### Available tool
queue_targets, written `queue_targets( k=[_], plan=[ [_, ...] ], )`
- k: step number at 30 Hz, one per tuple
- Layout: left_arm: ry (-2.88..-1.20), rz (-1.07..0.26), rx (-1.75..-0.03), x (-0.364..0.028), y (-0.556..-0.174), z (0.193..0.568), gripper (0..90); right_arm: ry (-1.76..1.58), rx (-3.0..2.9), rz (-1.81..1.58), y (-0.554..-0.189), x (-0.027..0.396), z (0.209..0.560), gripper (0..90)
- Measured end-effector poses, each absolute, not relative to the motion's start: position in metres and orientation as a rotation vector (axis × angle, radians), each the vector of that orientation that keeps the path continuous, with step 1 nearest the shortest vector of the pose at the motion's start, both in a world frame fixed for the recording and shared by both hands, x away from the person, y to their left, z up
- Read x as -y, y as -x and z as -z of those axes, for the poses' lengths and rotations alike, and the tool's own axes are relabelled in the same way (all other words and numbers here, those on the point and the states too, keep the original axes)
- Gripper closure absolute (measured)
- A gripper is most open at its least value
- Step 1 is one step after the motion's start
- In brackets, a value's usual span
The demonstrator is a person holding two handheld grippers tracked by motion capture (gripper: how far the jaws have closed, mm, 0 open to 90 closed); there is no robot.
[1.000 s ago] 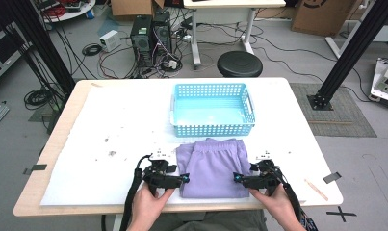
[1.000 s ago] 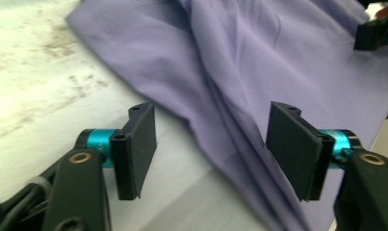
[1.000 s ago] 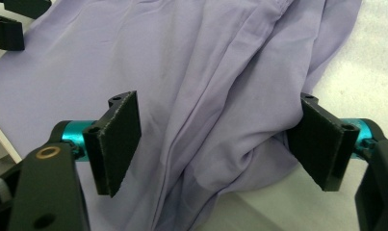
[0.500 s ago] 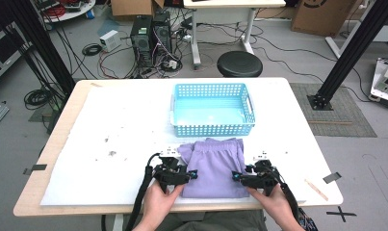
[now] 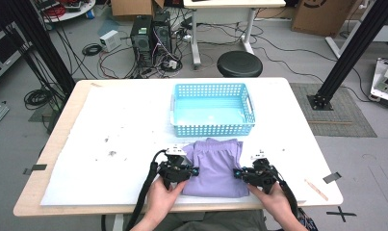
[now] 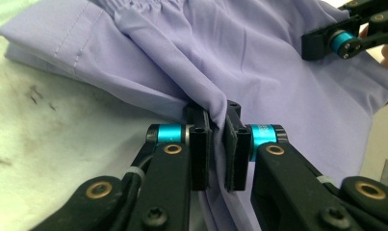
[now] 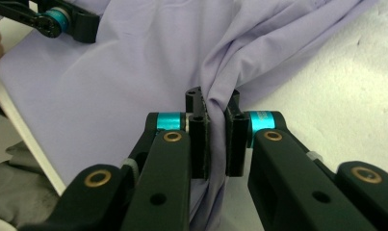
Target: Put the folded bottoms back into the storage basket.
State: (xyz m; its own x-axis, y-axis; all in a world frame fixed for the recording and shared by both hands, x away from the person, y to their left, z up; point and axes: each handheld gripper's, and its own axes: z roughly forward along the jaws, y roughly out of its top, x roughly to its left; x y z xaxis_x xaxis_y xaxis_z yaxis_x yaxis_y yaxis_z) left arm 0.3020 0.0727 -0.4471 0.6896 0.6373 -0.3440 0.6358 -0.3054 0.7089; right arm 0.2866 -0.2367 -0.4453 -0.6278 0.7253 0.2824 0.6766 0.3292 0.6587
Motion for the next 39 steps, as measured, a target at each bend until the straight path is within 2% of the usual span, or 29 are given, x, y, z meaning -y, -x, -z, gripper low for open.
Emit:
queue_targets(
  k=[6, 15, 19, 25, 31, 34, 37, 38, 39],
  plan=[
    [-1.987, -0.025, -0.894, -0.078, -0.299, 0.426, 84.6, -1.261, -2.493, -1.25, -0.285, 0.239, 0.43, 85.2],
    [-1.902, -0.022, -0.82, -0.094, -0.296, 0.382, 84.9, -1.162, -2.442, -1.405, -0.279, 0.241, 0.384, 85.3],
    [-1.869, -0.065, -0.798, -0.099, -0.307, 0.352, 84.9, -1.138, -2.399, -1.469, -0.291, 0.243, 0.36, 85.3],
    [-1.825, -0.13, -0.791, -0.101, -0.341, 0.308, 85.0, -1.133, -2.324, -1.53, -0.331, 0.242, 0.319, 85.3],
    [-1.794, -0.209, -0.818, -0.099, -0.396, 0.282, 85.0, -1.127, -2.244, -1.467, -0.384, 0.234, 0.287, 85.3],
    [-1.781, -0.277, -0.831, -0.096, -0.423, 0.284, 85.0, -1.103, -2.187, -1.451, -0.42, 0.228, 0.281, 85.2],
    [-1.791, -0.321, -0.88, -0.09, -0.459, 0.311, 84.9, -1.116, -2.15, -1.387, -0.452, 0.224, 0.291, 84.9],
    [-1.803, -0.319, -0.899, -0.089, -0.466, 0.321, 84.0, -1.157, -2.154, -1.357, -0.465, 0.223, 0.302, 81.4],
    [-1.823, -0.329, -0.948, -0.088, -0.475, 0.335, 80.3, -1.197, -2.158, -1.315, -0.473, 0.222, 0.311, 73.6]
  ],
)
